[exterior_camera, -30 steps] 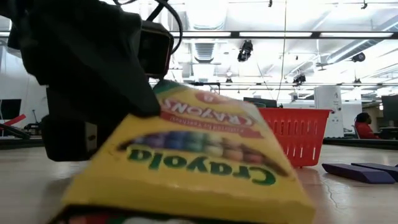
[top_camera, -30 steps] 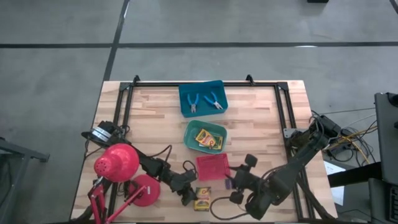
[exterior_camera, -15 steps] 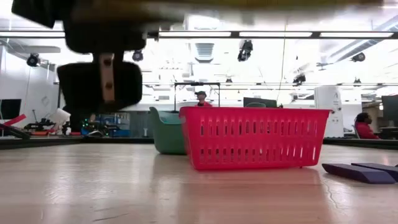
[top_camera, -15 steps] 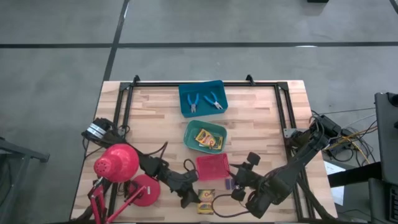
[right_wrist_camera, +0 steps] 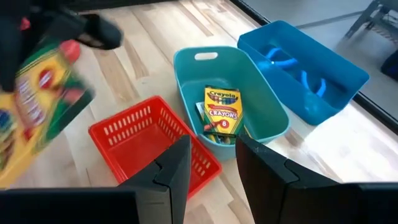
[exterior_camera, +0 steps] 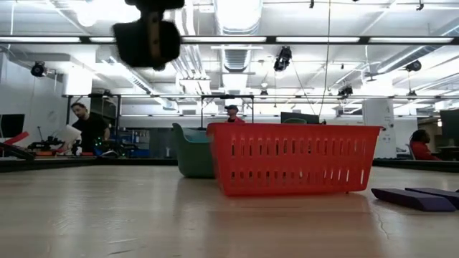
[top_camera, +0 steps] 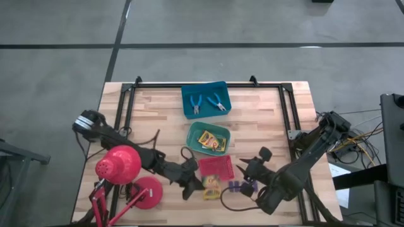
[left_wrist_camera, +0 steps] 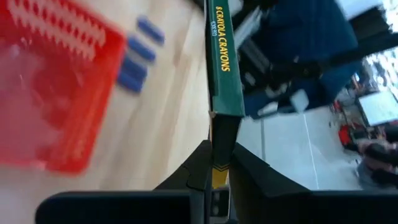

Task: Pick & Place School Supplies
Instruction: Put the yellow crayon box in the green bin

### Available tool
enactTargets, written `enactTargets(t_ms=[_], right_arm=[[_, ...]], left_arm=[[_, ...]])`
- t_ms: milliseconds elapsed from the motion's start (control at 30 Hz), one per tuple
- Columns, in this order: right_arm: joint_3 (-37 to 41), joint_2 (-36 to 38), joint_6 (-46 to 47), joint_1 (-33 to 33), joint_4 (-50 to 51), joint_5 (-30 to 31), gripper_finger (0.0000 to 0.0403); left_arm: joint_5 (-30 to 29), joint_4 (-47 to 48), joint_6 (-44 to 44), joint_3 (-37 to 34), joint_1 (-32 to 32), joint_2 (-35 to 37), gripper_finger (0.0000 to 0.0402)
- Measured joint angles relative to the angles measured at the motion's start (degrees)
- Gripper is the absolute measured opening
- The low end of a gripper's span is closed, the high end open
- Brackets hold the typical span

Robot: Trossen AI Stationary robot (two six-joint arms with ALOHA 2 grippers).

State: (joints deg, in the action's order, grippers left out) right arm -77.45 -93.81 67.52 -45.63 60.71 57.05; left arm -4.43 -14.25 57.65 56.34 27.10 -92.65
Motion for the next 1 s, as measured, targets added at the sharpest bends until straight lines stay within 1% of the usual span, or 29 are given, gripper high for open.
enactTargets(t_ms=[233, 367, 500, 567, 700, 800, 1000], right_arm=[[0.0, 3.1, -3.7, 0.0, 0.1, 0.1, 0.0125], [0.0, 3.9, -6.2, 0.0, 0.1, 0.1, 0.0125], [0.1, 3.9, -7.3, 0.0, 0.2, 0.1, 0.0125], [0.4, 3.9, -6.8, 0.0, 0.3, 0.1, 0.0125], [1.2, 3.8, -6.1, 0.0, 0.3, 0.1, 0.0125], [1.6, 3.8, -5.7, 0.0, 0.4, 0.1, 0.0125], [2.3, 3.7, -3.4, 0.1, 0.4, 0.1, 0.0125]], left_arm=[[-3.3, 4.3, -6.8, -0.3, -6.8, 7.0, 0.0039], [-5.1, 8.7, -7.2, -0.3, -11.7, 9.5, 0.0039], [-6.4, 13.5, -7.3, -0.4, -15.6, 10.0, 0.0039], [-6.2, 15.9, -8.1, -0.3, -17.6, 10.0, 0.0039], [-3.8, 21.5, -8.7, -0.4, -21.4, 10.0, 0.0039], [-2.1, 23.8, -11.2, -0.4, -23.7, 10.0, 0.0039], [1.3, 23.9, -13.1, -1.3, -27.5, 10.0, 0.0039]])
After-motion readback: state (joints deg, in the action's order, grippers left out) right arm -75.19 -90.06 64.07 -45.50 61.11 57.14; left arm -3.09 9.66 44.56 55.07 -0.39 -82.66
